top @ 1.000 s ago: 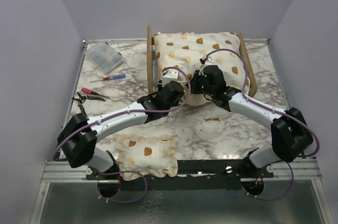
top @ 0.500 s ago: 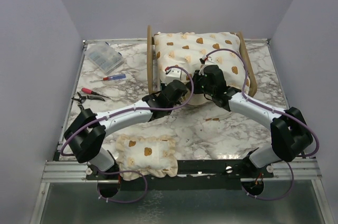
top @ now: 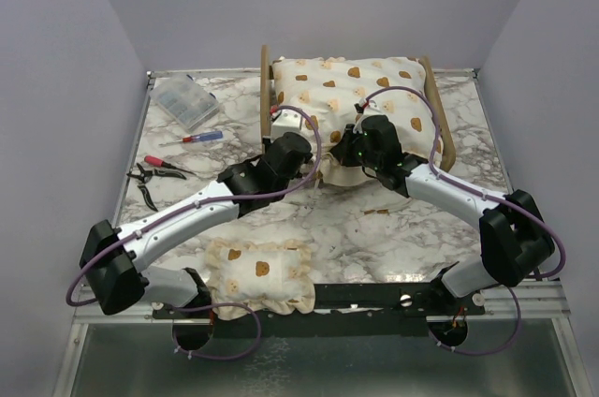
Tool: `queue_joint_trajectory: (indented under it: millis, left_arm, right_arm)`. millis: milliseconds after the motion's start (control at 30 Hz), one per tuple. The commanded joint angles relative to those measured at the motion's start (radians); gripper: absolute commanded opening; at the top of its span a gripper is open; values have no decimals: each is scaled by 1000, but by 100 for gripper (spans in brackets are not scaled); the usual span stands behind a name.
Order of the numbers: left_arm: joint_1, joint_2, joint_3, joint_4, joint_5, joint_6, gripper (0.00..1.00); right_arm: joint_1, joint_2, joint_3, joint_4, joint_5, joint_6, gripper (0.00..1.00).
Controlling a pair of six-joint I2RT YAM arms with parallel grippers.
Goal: Set up the pet bed
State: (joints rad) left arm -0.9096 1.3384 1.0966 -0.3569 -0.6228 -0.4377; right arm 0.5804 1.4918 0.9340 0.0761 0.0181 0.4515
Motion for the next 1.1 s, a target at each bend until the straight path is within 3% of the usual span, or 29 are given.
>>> queue_joint_trajectory:
  millis: [0,200,400,800,1067]
  left_arm:
    - [5,-71,25,-210,-51,-33,0]
    - [5,-168,-29,-363,-50,-147,0]
    - [5,-229,4,-373,-72,-140,0]
    - [6,-78,207,-244,-101,74,0]
    - [82,68,257,-214,-155,160,0]
  right_arm:
    - [-14,-23,-11,-27,55,-26,9]
    - [-16,-18,-7,-27,55,-25,9]
    - [-16,-9,0,-24,40,-22,9]
    - [-16,6,31,-7,-12,-15,9]
    - [-16,10,38,2,-72,-5,9]
